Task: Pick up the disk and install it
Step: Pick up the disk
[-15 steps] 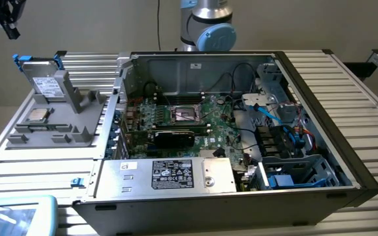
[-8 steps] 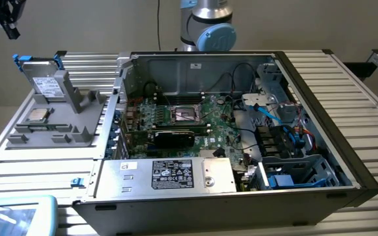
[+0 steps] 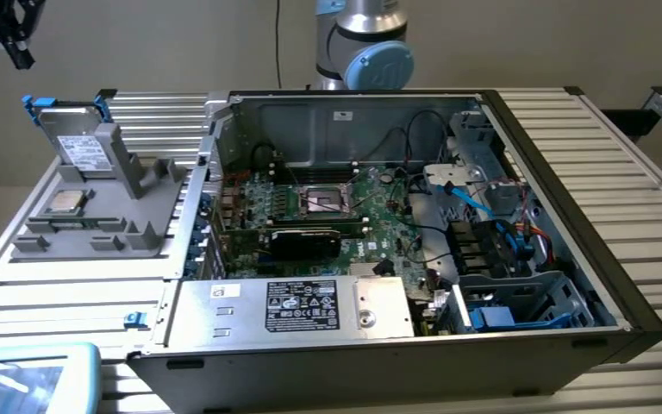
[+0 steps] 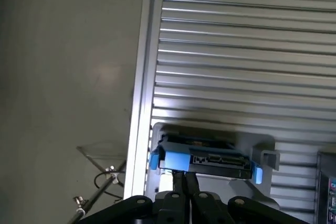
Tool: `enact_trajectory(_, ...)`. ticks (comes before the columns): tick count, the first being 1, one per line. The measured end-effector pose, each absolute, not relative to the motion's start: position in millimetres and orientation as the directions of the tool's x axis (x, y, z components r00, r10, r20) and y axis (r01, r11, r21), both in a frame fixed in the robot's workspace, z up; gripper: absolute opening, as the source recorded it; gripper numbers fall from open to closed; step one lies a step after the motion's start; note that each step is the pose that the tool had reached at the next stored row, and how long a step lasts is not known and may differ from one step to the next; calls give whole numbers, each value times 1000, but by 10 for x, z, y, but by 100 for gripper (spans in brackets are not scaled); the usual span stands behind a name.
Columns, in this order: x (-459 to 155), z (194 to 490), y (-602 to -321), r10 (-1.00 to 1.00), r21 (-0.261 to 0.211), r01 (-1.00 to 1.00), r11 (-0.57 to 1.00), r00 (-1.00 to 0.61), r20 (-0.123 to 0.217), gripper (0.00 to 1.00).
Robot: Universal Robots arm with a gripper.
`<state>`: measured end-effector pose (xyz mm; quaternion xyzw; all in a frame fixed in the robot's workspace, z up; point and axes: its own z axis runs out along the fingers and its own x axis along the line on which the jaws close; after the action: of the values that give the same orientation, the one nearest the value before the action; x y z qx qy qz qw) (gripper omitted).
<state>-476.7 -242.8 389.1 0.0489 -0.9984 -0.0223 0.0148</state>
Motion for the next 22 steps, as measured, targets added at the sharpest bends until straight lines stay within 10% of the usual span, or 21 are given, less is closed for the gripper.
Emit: enact_trajectory(22,-4766,3879,-2429,-461,41,-460,887,-887,1,11)
